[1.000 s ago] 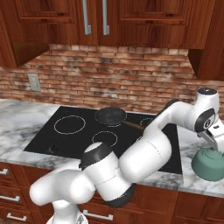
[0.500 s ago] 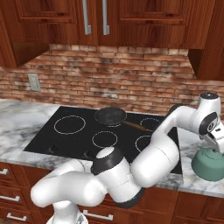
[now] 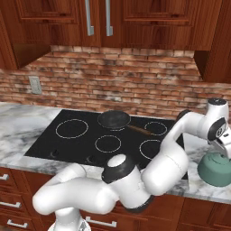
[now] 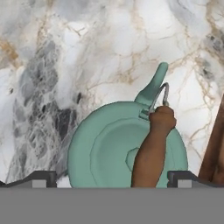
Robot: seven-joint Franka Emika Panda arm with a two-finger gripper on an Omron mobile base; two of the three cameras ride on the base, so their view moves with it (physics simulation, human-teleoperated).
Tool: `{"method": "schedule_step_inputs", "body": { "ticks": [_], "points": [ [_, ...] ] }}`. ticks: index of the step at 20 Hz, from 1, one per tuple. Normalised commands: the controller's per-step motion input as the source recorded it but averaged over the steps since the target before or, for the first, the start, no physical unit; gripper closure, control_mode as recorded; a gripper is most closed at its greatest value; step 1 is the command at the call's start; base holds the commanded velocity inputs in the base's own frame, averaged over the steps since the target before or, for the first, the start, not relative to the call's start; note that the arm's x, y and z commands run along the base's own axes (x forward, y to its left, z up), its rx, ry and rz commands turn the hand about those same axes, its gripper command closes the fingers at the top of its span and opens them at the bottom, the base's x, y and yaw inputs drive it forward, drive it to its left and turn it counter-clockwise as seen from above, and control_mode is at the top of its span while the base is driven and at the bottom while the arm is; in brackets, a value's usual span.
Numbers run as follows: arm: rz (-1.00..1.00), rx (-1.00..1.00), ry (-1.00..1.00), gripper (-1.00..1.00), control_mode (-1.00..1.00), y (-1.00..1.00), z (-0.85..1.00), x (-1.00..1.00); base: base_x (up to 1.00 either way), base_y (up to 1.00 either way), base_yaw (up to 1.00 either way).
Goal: Pick the kettle from the counter and place it on a stove burner. Then turn the burner on.
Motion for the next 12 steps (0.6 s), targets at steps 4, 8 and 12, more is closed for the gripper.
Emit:
{"method": "schedule_step_inputs", "body": {
  "ticks": [4,8,12],
  "points": [
    [0.0,-0.02,0.0,-1.0,-1.0,-0.11,-0.22,0.15,0.0,0.0,0.0],
    [0.0,0.0,0.0,1.0,-1.0,-0.08,-0.09,0.04,0.0,0.0,0.0],
    [0.0,0.0,0.0,1.0,-1.0,-0.01,0.0,0.0,0.0,0.0,0.0]
  ]
}}
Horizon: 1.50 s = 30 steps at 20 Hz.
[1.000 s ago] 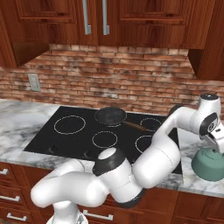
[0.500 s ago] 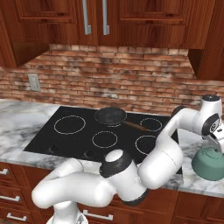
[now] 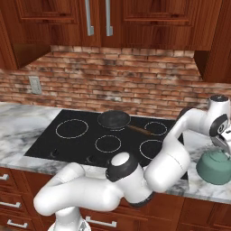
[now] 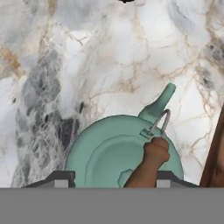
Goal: Pick the kettle from the counter and place it on a stove burner. Then turn the burner on.
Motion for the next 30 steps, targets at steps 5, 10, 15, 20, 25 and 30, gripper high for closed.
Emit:
{"method": "schedule_step_inputs", "body": {
  "ticks": [5,10,15,20,25,30],
  "points": [
    [0.0,0.0,0.0,1.0,-1.0,0.0,0.0,0.0,0.0,0.0,0.0],
    [0.0,0.01,-0.09,1.0,-1.0,0.0,0.0,-0.04,0.0,0.0,0.0],
    [0.0,0.19,-0.26,1.0,-1.0,0.0,0.08,-0.14,0.0,0.0,0.0],
    [-0.01,0.21,-0.34,1.0,-1.0,0.17,0.4,-0.16,0.0,0.0,0.0],
    [-0.09,0.16,-0.24,1.0,-1.0,0.54,0.82,-0.14,0.0,0.0,0.0],
    [-0.09,0.09,-0.06,1.0,-1.0,0.92,0.69,-0.2,0.0,0.0,0.0]
  ]
}}
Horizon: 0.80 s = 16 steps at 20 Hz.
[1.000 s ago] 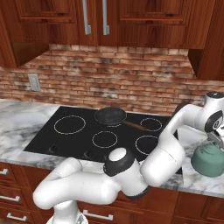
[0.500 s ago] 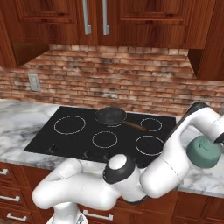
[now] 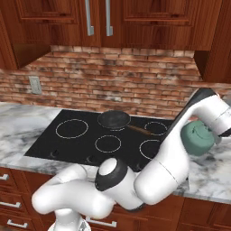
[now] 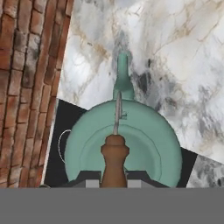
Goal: Pick the kettle from the counter and place it on a stove burner. Then turn the burner on.
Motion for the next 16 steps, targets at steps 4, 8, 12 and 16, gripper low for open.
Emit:
{"method": "schedule_step_inputs", "body": {
  "ticks": [4,8,12,16],
  "points": [
    [-0.03,0.04,-0.11,1.0,-1.0,1.0,0.21,-0.28,0.0,0.0,0.0],
    [0.0,0.07,-0.17,1.0,-1.0,1.0,0.02,-0.3,0.0,0.0,0.0],
    [0.0,0.07,-0.17,1.0,-1.0,1.0,0.0,-0.24,0.0,0.0,0.0],
    [-0.01,0.08,-0.15,1.0,-1.0,1.0,0.02,-0.04,0.0,0.0,0.0]
  ]
}}
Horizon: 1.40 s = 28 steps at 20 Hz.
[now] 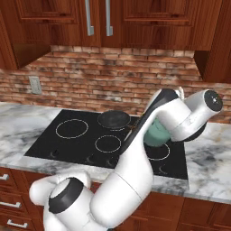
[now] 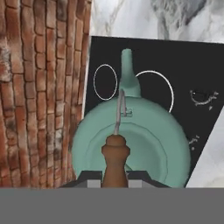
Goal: Pick the kettle from the counter and place it on a stove burner. Then turn the burner on.
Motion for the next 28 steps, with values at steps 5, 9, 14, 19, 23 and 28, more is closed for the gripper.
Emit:
{"method": "schedule_step_inputs", "body": {
  "ticks": [5,9,14,19,23,28],
  "points": [
    [-0.04,0.04,-0.05,1.0,-1.0,1.0,0.14,0.0,0.0,0.0,0.0],
    [-0.07,0.0,0.02,1.0,-1.0,1.0,0.22,0.04,0.0,0.0,0.0],
    [-0.03,0.0,0.15,1.0,-1.0,1.0,0.16,0.04,0.0,0.0,0.0],
    [0.0,0.0,0.21,1.0,-1.0,1.0,0.03,0.04,0.0,0.0,0.0],
    [0.0,0.0,0.2,1.0,-1.0,1.0,0.0,0.09,0.0,0.0,0.0],
    [0.0,0.0,0.18,1.0,-1.0,1.0,0.03,0.11,0.0,0.0,0.0]
  ]
}}
